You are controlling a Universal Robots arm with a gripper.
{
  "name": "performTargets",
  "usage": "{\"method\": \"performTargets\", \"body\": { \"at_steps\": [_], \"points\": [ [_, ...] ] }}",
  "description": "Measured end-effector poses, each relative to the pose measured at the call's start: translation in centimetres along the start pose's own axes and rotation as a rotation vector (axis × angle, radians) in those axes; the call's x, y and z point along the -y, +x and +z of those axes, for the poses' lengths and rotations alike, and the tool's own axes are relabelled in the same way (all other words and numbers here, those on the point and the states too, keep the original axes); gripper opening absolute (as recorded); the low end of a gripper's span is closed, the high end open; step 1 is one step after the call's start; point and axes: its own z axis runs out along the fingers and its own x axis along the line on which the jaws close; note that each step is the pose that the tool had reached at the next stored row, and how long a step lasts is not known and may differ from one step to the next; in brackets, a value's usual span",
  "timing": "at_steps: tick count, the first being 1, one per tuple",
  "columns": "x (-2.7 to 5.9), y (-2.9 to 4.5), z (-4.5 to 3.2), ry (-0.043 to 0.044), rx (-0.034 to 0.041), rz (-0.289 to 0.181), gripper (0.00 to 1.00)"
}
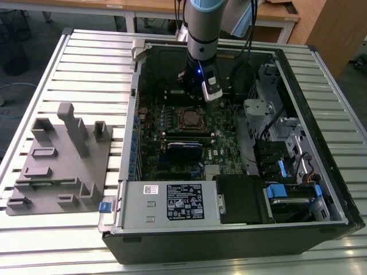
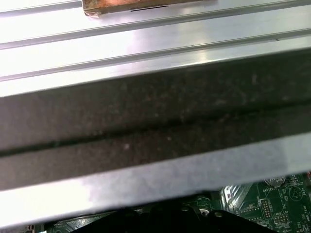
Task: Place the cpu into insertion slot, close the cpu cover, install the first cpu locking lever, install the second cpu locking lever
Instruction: 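Install the first cpu locking lever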
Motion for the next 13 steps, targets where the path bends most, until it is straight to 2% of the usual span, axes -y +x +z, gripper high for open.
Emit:
{"method": "performTargets", "body": {
  "at_steps": [4,11,13],
  "points": [
    [-0.02,0.01,0.04,0.0013,0.0009,0.001,0.10],
    [0.00,0.02,0.19,0.0203,0.0084,-0.001,0.10],
    [0.00,0.02,0.19,0.0219,0.0087,-0.001,0.10]
  ]
}}
